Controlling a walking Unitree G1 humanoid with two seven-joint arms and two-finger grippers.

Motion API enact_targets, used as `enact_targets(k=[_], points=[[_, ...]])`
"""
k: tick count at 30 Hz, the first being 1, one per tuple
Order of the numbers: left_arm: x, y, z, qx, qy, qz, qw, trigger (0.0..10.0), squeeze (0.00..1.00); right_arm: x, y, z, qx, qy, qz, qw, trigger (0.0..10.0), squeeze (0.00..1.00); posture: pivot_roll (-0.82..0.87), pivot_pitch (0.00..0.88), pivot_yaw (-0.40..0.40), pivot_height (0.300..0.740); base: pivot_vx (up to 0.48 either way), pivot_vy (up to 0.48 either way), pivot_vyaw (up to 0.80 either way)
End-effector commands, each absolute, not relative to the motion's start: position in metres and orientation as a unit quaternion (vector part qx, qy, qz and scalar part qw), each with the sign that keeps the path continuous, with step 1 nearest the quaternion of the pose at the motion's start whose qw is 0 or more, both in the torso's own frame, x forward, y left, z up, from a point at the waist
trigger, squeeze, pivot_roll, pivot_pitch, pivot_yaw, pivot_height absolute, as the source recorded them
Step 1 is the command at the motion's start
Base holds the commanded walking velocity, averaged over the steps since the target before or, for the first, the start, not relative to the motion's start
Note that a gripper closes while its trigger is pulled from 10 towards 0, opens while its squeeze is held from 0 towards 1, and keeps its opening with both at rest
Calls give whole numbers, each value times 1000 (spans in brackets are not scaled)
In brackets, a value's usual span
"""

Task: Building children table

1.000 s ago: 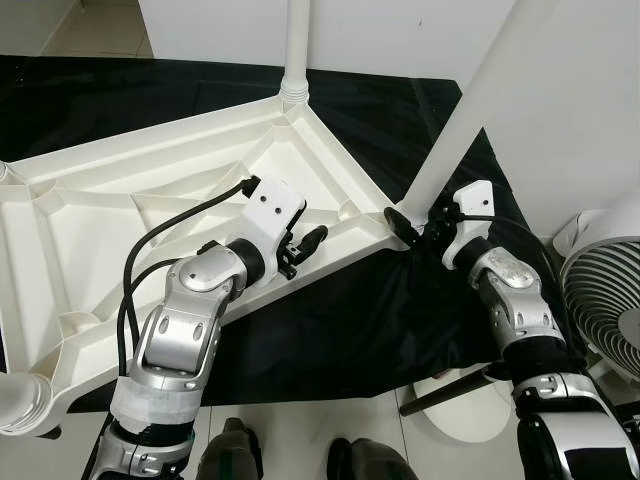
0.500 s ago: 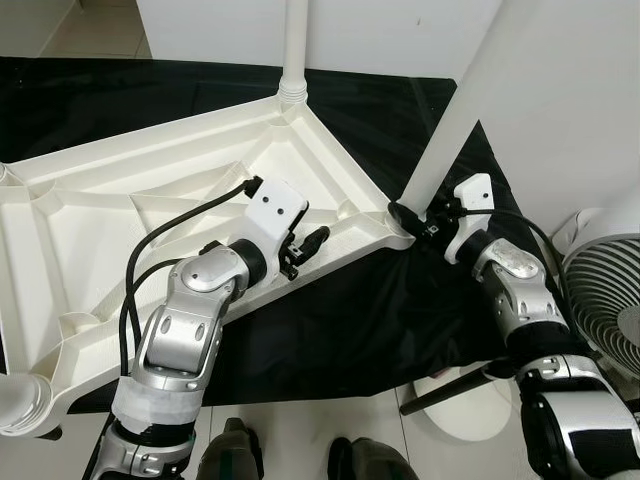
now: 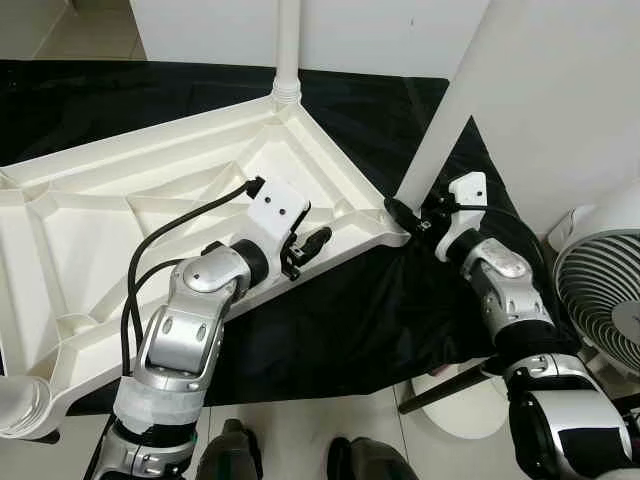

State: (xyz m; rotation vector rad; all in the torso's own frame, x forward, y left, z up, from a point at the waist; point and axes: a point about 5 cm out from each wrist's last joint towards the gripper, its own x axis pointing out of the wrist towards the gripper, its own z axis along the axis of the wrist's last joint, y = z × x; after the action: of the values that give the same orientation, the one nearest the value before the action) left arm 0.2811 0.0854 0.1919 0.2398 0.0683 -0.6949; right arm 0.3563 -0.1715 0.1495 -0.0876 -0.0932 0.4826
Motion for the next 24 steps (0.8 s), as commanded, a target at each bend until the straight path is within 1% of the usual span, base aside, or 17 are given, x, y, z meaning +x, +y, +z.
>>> enact_targets(k=[1, 4, 8, 13, 15, 17, 19, 20, 24], points=[[282, 87, 193, 121, 28, -300, 946, 10000, 0, 351, -169, 133, -43, -9, 221, 974, 10000, 0, 29, 88, -40, 740, 0, 0, 0], [281, 86, 193, 121, 28, -301, 946, 10000, 0, 348, -161, 133, -38, -16, 213, 976, 10000, 0, 28, 90, -39, 740, 0, 0, 0], [281, 85, 193, 120, 29, -303, 945, 10000, 0, 340, -149, 135, -26, -15, 168, 985, 10000, 0, 23, 91, -39, 740, 0, 0, 0], [281, 85, 192, 120, 29, -304, 944, 10000, 0, 334, -144, 137, -11, -13, 130, 991, 10000, 0, 20, 90, -40, 740, 0, 0, 0], [281, 85, 192, 120, 29, -304, 944, 10000, 0, 334, -144, 137, -11, -13, 130, 991, 10000, 0, 20, 90, -40, 740, 0, 0, 0], [280, 84, 191, 120, 30, -307, 944, 10000, 0, 326, -142, 137, 1, -3, 90, 996, 10000, 0, 19, 89, -41, 740, 0, 0, 0], [280, 84, 191, 120, 30, -307, 944, 10000, 0, 326, -142, 137, 1, -3, 90, 996, 10000, 0, 19, 89, -41, 740, 0, 0, 0], [279, 82, 190, 122, 31, -311, 942, 10000, 0, 314, -138, 140, -1, -1, 48, 999, 10000, 0, 17, 87, -40, 740, 0, 0, 0], [279, 82, 190, 122, 31, -314, 941, 10000, 0, 304, -136, 141, 2, 0, 24, 1000, 10000, 0, 13, 87, -40, 740, 0, 0, 0]])
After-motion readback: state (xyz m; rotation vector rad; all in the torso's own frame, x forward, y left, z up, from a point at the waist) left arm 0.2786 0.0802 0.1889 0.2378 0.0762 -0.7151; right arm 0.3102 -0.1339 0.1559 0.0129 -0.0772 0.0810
